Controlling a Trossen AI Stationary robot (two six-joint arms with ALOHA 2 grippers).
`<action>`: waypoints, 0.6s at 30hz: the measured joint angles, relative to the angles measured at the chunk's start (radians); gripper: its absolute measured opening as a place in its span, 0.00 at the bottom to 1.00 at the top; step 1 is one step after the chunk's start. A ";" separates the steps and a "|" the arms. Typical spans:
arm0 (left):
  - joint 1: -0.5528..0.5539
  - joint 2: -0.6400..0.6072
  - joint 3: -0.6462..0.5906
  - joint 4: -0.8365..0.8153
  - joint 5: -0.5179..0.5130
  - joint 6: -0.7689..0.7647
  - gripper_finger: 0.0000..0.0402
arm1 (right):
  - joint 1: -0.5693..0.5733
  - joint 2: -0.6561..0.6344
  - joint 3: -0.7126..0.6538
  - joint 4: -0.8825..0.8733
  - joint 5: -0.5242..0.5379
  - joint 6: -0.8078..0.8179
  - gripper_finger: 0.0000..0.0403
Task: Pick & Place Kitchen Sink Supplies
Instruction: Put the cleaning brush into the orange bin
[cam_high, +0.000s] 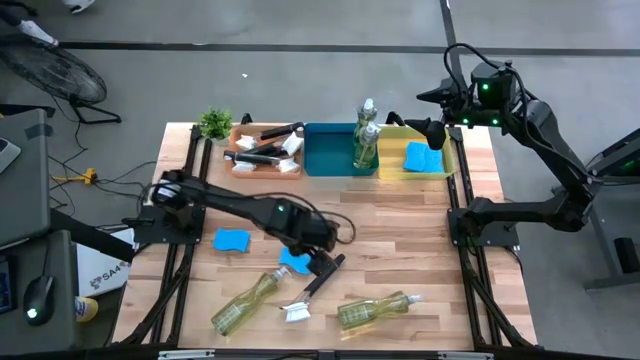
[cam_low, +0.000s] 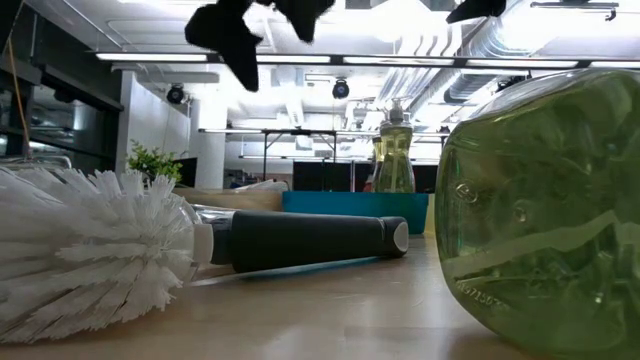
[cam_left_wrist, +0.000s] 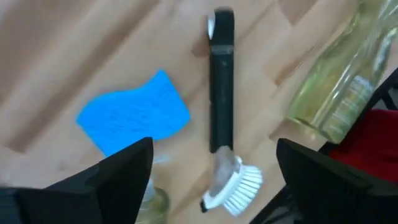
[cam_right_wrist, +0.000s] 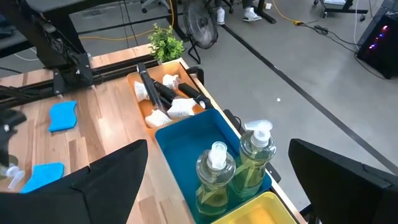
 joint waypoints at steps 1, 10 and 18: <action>-0.007 0.015 -0.001 0.014 0.014 -0.011 0.84 | 0.000 0.000 0.000 -0.001 0.000 0.000 0.96; -0.081 0.133 0.000 0.118 0.133 -0.139 0.85 | 0.000 0.001 0.000 0.000 0.001 0.002 0.96; -0.131 0.209 0.000 0.154 0.149 -0.212 0.85 | 0.000 0.002 0.000 -0.001 0.001 0.004 0.96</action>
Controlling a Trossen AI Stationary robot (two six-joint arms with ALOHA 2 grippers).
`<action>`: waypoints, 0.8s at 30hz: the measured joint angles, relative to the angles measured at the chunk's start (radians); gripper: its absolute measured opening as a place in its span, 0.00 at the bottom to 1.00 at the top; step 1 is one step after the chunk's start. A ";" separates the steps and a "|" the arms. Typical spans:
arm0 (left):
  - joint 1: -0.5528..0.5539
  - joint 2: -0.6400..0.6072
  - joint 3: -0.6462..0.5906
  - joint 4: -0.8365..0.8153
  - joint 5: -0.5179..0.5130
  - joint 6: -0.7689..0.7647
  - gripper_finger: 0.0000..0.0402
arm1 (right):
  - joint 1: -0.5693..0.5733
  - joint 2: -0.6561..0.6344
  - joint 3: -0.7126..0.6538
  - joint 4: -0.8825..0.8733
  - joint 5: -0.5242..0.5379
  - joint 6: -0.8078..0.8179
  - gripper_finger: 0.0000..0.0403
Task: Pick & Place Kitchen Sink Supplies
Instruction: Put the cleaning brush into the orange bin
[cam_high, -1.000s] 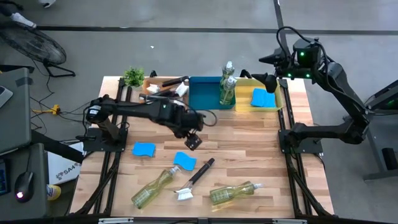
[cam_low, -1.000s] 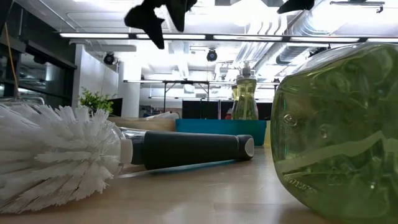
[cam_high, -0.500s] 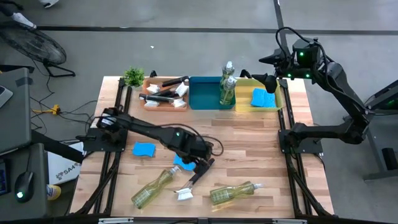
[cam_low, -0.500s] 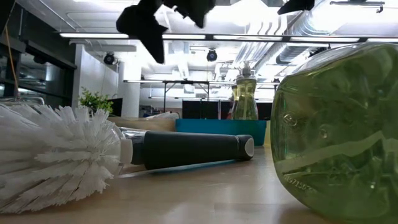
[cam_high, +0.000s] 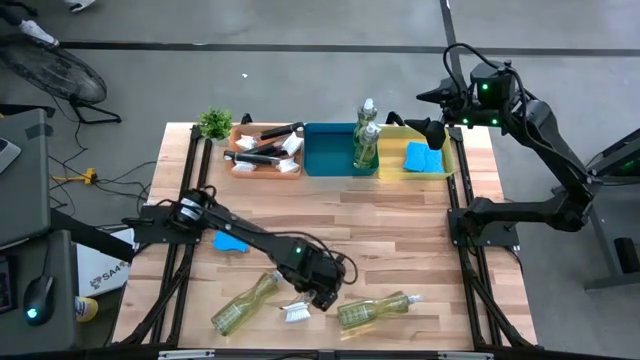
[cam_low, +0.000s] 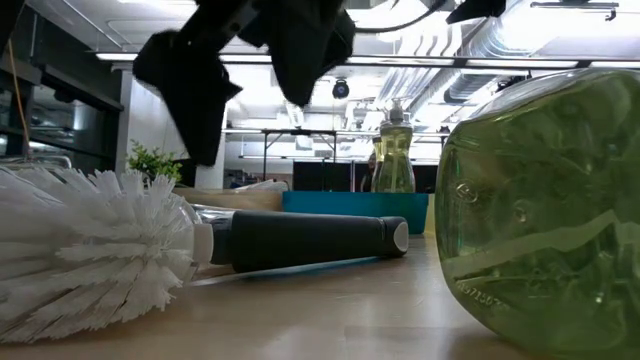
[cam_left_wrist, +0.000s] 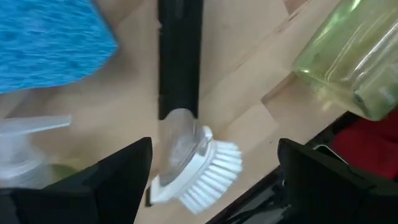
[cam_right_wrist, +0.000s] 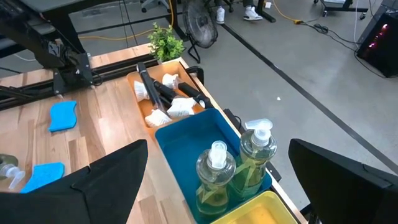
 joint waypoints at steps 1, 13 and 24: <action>-0.005 0.008 0.000 0.006 0.000 0.000 0.85 | 0.000 0.000 0.000 0.000 0.000 0.000 0.96; -0.024 0.117 -0.001 0.007 -0.052 0.019 0.85 | 0.000 0.002 0.000 -0.006 0.000 0.008 0.96; -0.025 0.127 -0.021 -0.042 -0.123 0.007 0.77 | 0.000 0.002 0.000 -0.009 0.000 0.008 0.96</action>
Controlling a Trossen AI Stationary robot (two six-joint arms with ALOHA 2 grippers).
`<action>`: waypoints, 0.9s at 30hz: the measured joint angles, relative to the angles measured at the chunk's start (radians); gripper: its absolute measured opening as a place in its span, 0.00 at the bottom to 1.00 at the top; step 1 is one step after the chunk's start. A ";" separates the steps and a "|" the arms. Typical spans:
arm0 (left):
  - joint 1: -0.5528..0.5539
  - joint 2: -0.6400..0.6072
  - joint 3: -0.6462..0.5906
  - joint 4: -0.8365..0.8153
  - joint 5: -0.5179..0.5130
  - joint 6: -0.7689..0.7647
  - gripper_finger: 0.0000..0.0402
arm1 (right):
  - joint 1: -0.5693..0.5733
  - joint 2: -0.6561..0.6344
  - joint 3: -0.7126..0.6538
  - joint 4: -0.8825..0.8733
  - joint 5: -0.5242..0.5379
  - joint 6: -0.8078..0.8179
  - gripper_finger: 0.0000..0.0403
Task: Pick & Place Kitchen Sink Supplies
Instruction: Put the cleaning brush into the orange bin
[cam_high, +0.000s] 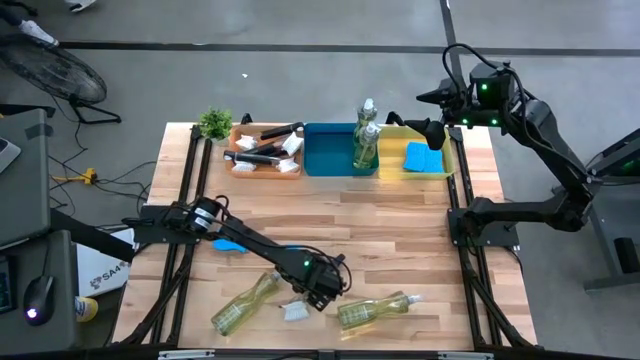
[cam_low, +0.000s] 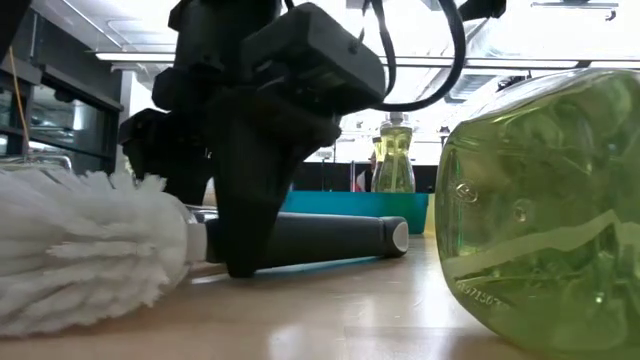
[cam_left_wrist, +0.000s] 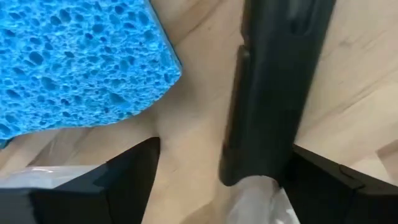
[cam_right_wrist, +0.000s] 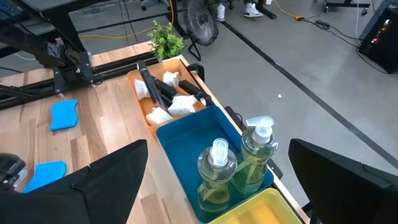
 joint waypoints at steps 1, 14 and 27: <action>-0.004 -0.001 -0.004 0.003 -0.001 0.002 0.75 | 0.000 0.000 0.000 0.000 0.000 0.000 0.96; -0.019 -0.005 -0.025 0.002 -0.075 0.003 0.51 | 0.000 0.000 0.000 -0.001 0.000 -0.027 0.96; -0.017 -0.003 -0.026 -0.003 -0.059 0.020 0.32 | 0.000 0.000 0.000 -0.017 0.002 -0.052 0.96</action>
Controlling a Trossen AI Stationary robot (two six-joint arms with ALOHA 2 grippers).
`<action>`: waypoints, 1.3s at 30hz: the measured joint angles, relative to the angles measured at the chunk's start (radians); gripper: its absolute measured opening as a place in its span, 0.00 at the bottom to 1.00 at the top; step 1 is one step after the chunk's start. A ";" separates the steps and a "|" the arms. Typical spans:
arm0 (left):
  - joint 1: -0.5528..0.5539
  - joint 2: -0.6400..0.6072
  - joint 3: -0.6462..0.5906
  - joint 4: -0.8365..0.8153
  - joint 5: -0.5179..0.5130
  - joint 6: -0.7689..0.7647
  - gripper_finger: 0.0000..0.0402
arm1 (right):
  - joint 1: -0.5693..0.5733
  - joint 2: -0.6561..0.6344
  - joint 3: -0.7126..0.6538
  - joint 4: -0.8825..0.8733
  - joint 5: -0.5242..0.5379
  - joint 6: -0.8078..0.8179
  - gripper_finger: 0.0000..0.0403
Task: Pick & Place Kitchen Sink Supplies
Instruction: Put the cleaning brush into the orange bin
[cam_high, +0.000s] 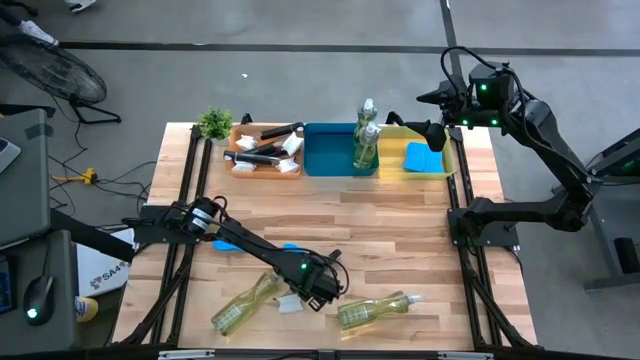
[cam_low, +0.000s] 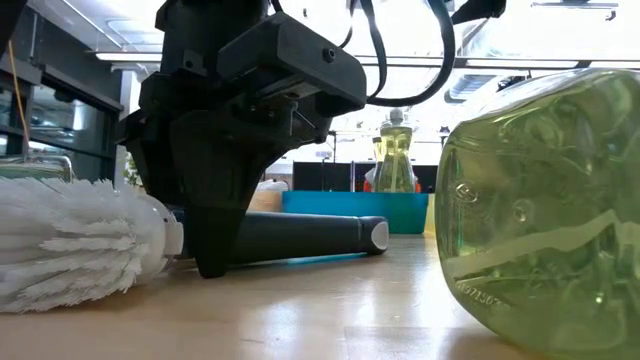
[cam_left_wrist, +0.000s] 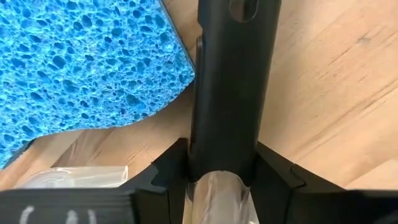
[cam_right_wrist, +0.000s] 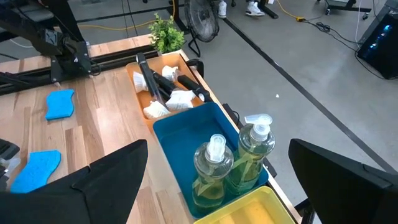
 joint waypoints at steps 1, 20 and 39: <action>0.000 0.000 0.000 0.000 0.003 0.000 0.32 | 0.000 0.000 0.000 0.000 0.000 0.000 0.96; 0.001 0.009 0.046 -0.055 0.079 0.030 0.32 | 0.000 0.000 0.000 -0.006 0.000 -0.019 0.96; 0.020 -0.018 0.089 -0.105 0.079 0.081 0.32 | -0.002 0.000 0.000 -0.019 0.000 -0.038 0.96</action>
